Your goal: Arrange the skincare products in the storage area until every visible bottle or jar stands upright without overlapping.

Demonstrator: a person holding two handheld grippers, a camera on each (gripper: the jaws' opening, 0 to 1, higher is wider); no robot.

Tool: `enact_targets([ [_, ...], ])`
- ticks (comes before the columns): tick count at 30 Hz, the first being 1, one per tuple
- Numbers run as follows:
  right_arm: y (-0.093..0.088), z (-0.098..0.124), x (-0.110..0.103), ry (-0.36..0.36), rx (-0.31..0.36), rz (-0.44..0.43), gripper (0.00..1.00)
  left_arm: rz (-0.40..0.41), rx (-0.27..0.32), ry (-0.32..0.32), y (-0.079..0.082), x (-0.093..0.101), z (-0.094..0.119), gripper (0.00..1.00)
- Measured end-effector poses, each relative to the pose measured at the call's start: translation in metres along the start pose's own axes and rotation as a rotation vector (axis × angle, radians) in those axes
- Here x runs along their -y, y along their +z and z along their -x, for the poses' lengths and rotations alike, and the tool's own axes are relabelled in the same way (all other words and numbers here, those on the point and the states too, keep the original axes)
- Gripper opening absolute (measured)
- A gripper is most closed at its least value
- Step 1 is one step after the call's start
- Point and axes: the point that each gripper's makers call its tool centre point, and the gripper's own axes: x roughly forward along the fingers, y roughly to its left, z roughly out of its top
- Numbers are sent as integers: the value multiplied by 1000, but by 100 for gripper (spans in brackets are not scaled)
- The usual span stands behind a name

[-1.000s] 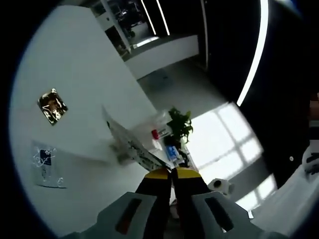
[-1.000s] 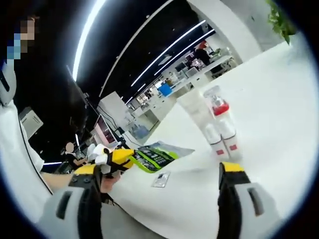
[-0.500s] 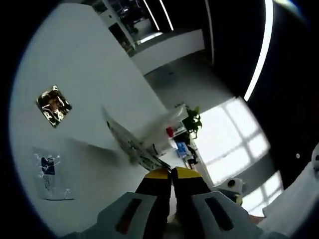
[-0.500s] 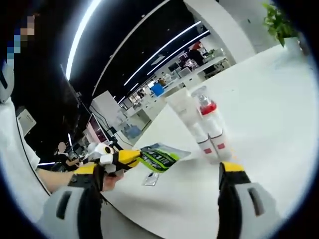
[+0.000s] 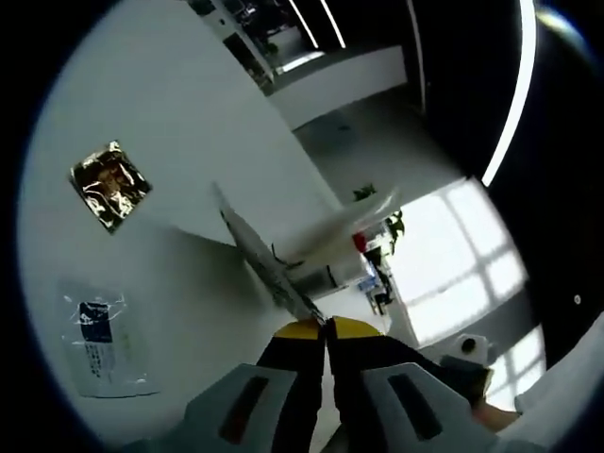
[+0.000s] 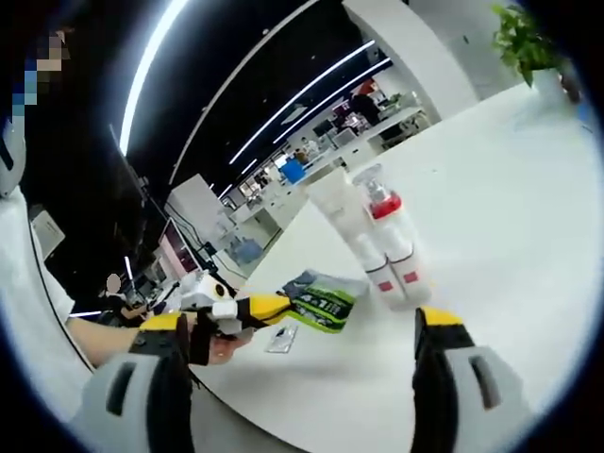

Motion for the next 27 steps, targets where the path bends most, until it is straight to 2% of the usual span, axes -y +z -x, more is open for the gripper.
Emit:
enact_targets([
  [6,0,2,3,-9,-1,-3,100,12,-34,60,-11,-18,-2,0],
  [15,-1,1,2,-9,-7,8,100,-26,-89,181,-22,-45,-1,0],
  [21,-3,1,4,-21,-27,45,100,-41,-98,230,-25,-56,1,0],
  [27,-3,3,6,-29,-23,37,100,-69,-113,269,-28,-62,2,0],
])
